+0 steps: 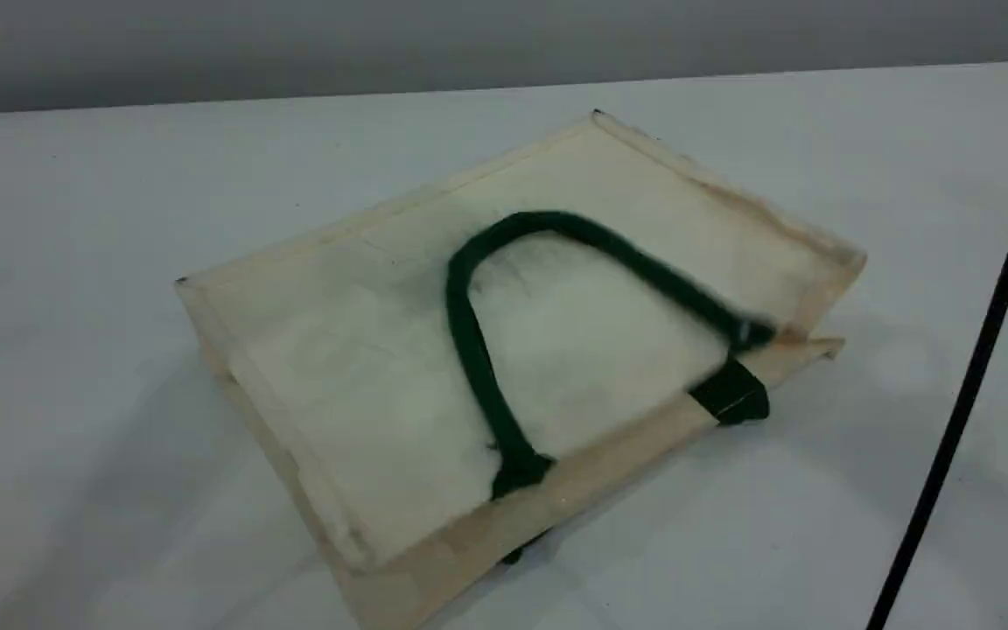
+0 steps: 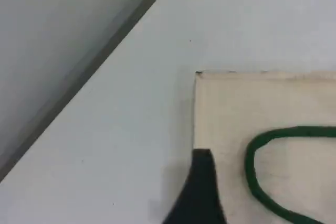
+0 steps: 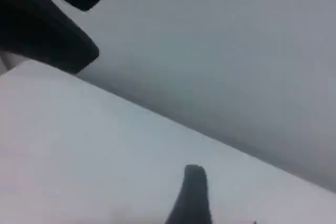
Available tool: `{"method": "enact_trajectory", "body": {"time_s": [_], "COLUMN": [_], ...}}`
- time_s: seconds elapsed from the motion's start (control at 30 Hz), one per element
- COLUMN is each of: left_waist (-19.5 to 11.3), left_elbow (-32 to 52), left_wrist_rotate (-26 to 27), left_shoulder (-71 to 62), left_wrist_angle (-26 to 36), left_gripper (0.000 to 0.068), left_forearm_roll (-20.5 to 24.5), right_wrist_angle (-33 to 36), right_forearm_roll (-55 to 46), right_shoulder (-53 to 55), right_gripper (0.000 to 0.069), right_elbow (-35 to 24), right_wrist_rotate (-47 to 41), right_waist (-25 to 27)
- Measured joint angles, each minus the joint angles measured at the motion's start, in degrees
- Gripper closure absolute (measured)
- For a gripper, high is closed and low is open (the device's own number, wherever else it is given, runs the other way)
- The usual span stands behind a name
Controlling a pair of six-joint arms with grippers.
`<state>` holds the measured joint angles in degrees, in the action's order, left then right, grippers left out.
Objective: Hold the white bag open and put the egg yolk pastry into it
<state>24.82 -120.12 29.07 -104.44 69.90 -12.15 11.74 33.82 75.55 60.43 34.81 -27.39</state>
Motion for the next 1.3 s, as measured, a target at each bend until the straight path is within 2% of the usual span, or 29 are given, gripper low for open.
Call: {"method": "enact_trajectory", "body": {"time_s": [0.17,0.33,0.43,0.6,0.87,1.03,1.3], "left_waist": [0.0,0.0,0.0,0.0,0.0,0.0,0.0], "left_elbow": [0.0,0.0,0.3,4.6,20.6,32.5,49.9], "left_wrist_rotate": [-1.3,-8.0,-13.3,-18.0,-19.8,-19.8,-22.4], "left_shoulder": [3.8,10.3,14.5,23.0,39.5,51.9,73.3], "left_wrist_angle": [0.1,0.1,0.2,0.2,0.2,0.1,0.2], "left_gripper": [0.0093,0.0093,0.0093,0.0093,0.0094,0.0094,0.0094], "left_forearm_roll": [1.3,6.2,9.3,9.4,9.4,12.5,13.0], "right_wrist_angle": [3.7,8.5,13.8,20.8,33.3,41.5,53.5], "right_forearm_roll": [-2.5,-2.7,-5.6,-11.8,-18.4,-22.5,-25.9], "right_shoulder": [-3.9,-10.9,-16.5,-26.2,-41.8,-50.2,-56.6], "right_gripper": [0.0104,0.0104,0.0104,0.0104,0.0104,0.0104,0.0104], "right_elbow": [0.0,0.0,0.0,0.0,0.0,0.0,0.0], "right_wrist_rotate": [-0.1,-1.8,-3.9,-10.6,-19.8,-24.2,-27.1], "right_waist": [0.0,0.0,0.0,0.0,0.0,0.0,0.0]}}
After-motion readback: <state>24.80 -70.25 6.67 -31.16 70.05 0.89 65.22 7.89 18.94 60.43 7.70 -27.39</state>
